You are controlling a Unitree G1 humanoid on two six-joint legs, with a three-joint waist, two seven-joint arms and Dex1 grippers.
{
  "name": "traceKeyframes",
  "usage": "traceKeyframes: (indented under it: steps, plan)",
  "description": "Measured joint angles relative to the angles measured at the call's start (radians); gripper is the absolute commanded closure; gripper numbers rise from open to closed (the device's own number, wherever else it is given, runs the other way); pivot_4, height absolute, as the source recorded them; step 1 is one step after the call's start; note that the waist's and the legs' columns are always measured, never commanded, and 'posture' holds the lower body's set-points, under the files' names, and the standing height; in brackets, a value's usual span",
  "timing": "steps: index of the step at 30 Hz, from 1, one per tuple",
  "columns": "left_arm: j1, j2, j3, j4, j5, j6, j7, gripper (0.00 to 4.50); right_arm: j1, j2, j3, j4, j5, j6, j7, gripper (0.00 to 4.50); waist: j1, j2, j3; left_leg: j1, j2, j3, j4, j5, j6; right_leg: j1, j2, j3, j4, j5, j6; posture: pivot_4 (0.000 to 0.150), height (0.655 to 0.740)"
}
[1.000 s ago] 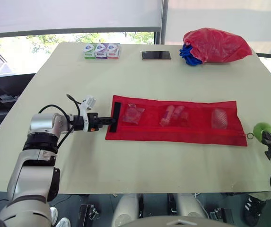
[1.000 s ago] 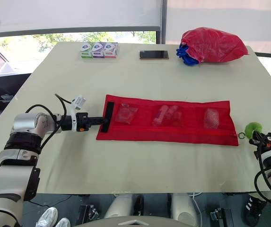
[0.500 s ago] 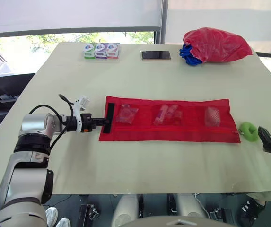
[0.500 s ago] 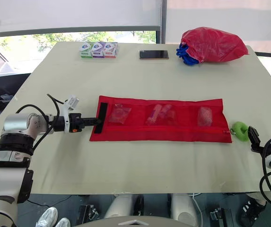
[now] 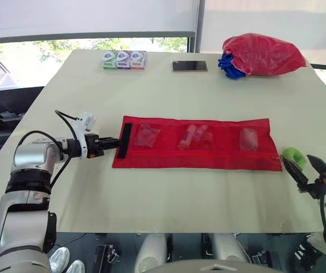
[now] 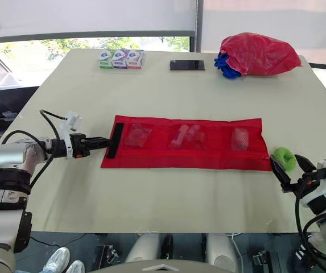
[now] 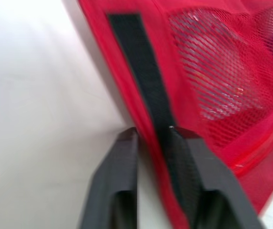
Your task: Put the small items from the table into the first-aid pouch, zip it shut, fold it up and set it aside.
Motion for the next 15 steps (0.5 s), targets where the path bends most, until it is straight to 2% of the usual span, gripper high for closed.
traceKeyframes:
  steps: [2,5,11,12,15]
  plan:
    - [0.002,0.0,0.003,-0.017,0.005,-0.026,-0.01,1.43,0.027,-0.02,0.006,-0.022,0.034,0.056,0.0,0.0,0.005,-0.001,0.001,-0.001,0.0,0.0,0.0,0.0,0.0,-0.001,-0.003,-0.003,0.0,0.0,0.0,0.15,0.74]
    - [0.013,0.016,0.002,-0.094,0.005,-0.054,-0.057,0.11,0.059,-0.029,0.005,-0.062,0.093,0.136,-0.023,0.0,0.013,-0.002,0.001,-0.003,0.0,0.0,0.0,0.0,0.0,-0.003,-0.01,-0.01,-0.001,0.0,-0.001,0.15,0.74]
    - [0.013,0.037,0.004,-0.305,-0.019,-0.115,-0.147,0.03,0.084,0.085,0.014,-0.147,0.267,0.253,-0.188,0.0,0.021,-0.002,0.001,-0.005,0.0,0.0,-0.001,0.0,-0.001,-0.005,-0.024,-0.027,-0.001,0.0,-0.002,0.15,0.74]
    - [0.011,0.034,0.004,-0.365,-0.042,-0.116,-0.167,0.03,0.082,0.113,0.026,-0.167,0.321,0.283,-0.25,0.0,0.021,-0.001,0.001,-0.005,-0.001,0.0,-0.001,0.0,-0.001,-0.006,-0.032,-0.031,-0.001,0.0,-0.002,0.15,0.74]
    - [0.0,0.023,-0.007,-0.462,-0.063,-0.122,-0.193,0.03,0.057,0.185,0.026,-0.164,0.416,0.313,-0.397,0.0,0.021,-0.002,0.001,-0.008,-0.001,0.0,-0.001,0.0,-0.001,-0.008,-0.038,-0.039,-0.001,0.001,-0.001,0.15,0.74]
